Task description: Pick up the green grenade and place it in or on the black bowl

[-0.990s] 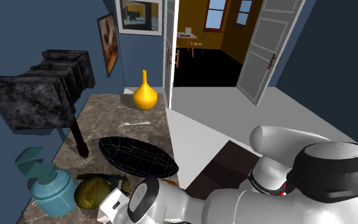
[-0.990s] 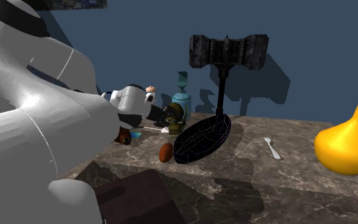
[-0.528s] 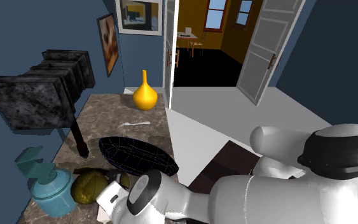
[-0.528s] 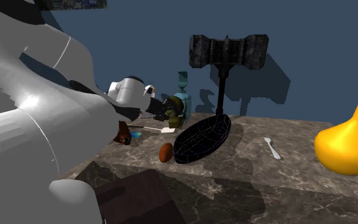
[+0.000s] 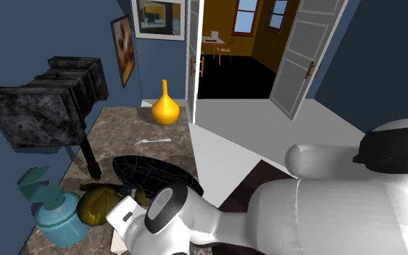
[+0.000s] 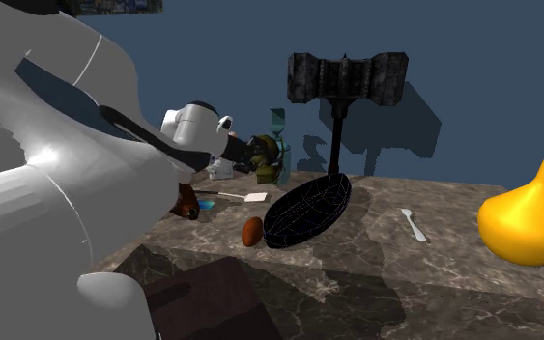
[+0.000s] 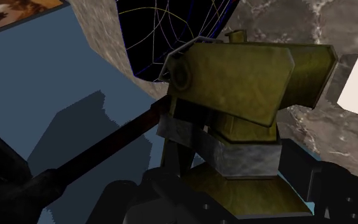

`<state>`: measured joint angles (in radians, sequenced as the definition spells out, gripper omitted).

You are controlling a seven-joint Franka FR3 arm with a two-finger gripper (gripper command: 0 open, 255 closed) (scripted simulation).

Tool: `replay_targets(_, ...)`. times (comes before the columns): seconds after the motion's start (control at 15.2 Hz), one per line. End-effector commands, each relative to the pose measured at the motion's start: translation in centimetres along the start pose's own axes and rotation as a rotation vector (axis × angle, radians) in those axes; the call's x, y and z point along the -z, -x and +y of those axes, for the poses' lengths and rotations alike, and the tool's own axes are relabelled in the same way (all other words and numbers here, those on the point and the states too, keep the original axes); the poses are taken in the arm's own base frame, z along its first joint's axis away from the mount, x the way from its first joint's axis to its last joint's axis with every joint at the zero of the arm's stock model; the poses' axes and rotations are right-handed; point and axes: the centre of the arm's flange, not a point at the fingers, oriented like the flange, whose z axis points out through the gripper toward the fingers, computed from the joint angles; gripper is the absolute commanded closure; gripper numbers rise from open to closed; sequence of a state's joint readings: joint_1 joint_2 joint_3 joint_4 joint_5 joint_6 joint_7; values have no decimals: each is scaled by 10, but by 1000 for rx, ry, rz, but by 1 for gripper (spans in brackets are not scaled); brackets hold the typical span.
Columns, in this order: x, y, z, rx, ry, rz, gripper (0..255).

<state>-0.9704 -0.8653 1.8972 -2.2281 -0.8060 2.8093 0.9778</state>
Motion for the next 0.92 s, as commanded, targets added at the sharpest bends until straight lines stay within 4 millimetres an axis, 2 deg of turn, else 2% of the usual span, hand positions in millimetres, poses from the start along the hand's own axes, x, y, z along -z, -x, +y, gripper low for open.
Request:
replay_targets(0.0, 5, -4, 8, 0, 0, 0, 255)
replay_targets(0.79, 34, -28, 57, 0, 0, 0, 255)
replay_targets(0.86, 30, -18, 64, 0, 0, 0, 255)
